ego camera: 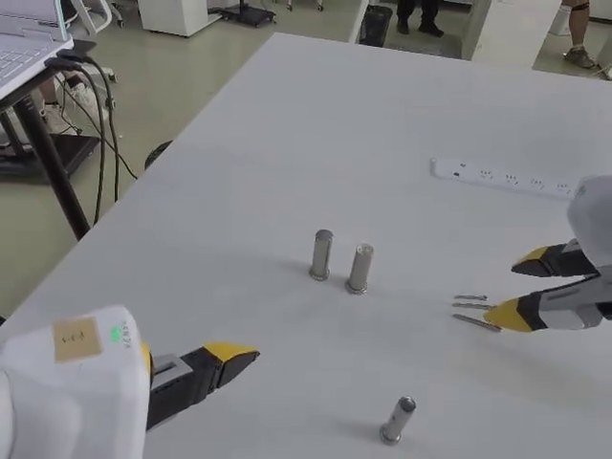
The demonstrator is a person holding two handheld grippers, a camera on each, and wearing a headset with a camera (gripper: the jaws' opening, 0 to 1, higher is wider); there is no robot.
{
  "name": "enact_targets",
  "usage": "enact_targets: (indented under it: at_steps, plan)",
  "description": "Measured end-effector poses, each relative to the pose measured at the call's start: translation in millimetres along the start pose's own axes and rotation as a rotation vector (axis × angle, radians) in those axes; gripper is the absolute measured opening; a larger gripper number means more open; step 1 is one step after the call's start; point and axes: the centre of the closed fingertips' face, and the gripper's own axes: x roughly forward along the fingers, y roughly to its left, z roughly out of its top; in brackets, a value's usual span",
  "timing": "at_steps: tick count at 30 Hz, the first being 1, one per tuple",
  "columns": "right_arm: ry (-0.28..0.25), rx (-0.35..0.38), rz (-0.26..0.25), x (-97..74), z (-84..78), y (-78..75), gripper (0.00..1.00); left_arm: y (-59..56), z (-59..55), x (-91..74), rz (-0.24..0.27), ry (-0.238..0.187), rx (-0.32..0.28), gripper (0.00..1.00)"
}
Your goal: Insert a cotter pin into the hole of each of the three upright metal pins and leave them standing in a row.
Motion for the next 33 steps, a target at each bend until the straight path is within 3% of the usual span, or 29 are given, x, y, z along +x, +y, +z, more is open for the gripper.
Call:
enact_targets:
  at_steps: [17, 24, 33]
  plan:
    - [0.034, -0.076, 0.006, 11.9, -0.2, -10.5, 0.33, 6.1, -1.5, -4.0, 0.022, -0.005, -0.011, 0.95]
    - [0.044, -0.073, 0.021, 18.3, -2.7, -11.8, 0.31, 4.9, -1.1, -1.0, 0.013, -0.006, -0.011, 0.95]
    - [0.051, -0.104, 0.004, 23.5, -3.9, -22.1, 0.19, 5.8, -2.8, 1.3, 0.016, -0.006, -0.023, 0.95]
